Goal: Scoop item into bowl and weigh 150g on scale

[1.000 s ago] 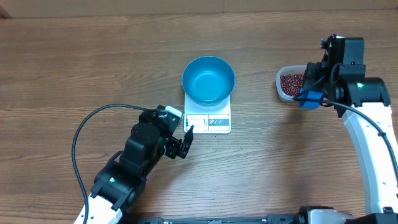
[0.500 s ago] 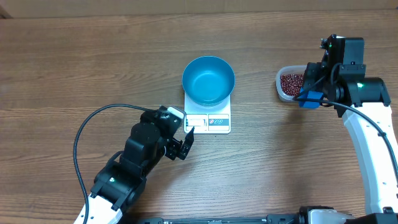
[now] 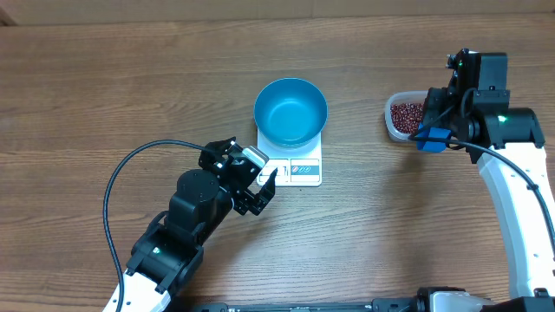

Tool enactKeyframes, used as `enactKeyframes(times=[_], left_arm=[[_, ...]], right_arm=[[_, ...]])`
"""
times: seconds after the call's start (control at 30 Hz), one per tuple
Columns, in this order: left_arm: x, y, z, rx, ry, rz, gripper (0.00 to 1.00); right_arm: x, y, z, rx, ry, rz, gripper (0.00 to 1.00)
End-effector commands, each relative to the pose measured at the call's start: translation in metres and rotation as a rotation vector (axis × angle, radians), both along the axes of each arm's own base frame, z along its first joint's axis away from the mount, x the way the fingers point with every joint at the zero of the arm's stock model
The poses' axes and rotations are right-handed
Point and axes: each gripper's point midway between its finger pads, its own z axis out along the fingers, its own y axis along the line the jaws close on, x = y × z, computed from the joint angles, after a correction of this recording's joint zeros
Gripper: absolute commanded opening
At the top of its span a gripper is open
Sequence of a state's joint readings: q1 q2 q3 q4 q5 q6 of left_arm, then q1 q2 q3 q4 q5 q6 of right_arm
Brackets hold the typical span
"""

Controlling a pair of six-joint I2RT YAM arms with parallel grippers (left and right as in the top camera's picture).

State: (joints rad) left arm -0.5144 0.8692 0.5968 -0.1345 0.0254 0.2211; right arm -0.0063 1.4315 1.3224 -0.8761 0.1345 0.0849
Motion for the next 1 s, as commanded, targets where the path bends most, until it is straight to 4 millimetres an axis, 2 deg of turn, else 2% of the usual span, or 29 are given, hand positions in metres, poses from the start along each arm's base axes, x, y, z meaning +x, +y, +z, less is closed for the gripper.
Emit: enactKeyframes(times=[0.0,0.5,0.97], left_arm=[[0.002,0.002,0.000,0.017,-0.013,0.004,1.00],[-0.016,-0.018,-0.010,0.090,-0.083,0.076,0.99],[-0.014,-0.017,-0.008,0.087,-0.090,0.086,1.00]], right_arm=[[0.002,-0.001,0.013,-0.001,-0.034,0.002,0.04],[-0.005,-0.001,0.008,-0.001,0.002,0.002,0.04],[-0.005,-0.001,0.008,-0.001,0.003,0.001,0.04]])
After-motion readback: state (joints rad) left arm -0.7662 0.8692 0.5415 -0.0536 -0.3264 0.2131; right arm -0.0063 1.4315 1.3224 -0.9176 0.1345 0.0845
